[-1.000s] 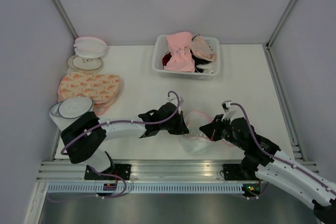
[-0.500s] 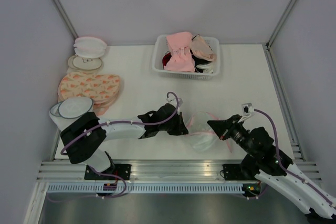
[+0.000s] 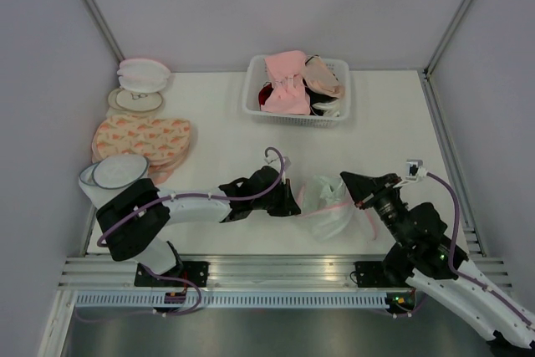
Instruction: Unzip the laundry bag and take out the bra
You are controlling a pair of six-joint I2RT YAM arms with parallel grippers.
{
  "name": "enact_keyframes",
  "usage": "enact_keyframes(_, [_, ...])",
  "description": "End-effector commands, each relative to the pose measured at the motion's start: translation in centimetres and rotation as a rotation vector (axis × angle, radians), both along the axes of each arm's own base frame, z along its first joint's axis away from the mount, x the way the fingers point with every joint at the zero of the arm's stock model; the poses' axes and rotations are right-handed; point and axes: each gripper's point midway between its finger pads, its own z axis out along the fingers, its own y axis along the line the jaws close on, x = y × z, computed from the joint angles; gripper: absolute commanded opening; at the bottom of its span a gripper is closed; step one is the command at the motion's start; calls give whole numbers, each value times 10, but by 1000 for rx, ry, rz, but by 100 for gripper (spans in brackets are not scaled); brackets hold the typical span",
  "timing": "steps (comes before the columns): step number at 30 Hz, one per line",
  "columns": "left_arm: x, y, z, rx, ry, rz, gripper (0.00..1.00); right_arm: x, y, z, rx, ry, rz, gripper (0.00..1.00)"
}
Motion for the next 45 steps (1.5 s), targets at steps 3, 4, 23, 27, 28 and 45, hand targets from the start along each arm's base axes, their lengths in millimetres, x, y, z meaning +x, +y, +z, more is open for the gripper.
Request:
enact_keyframes(3, [-2, -9, 9, -47, 9, -14, 2, 2, -2, 88, 112, -190, -19, 1])
enact_keyframes(4, [-2, -9, 9, -47, 9, -14, 2, 4, 0, 93, 102, -199, -21, 0])
enact_keyframes(23, [-5, -2, 18, -34, -8, -19, 2, 57, -6, 204, -265, -249, -256, 0])
enact_keyframes(27, [-6, 7, 23, -24, -22, -11, 2, 83, 2, 216, -394, -252, -327, 0])
enact_keyframes(28, [-8, 10, 20, -17, -18, -11, 2, 95, 9, 213, -459, -257, -340, 0])
enact_keyframes(45, [-28, 40, 23, -28, -9, 1, 2, 308, 70, 207, -706, -171, -424, 1])
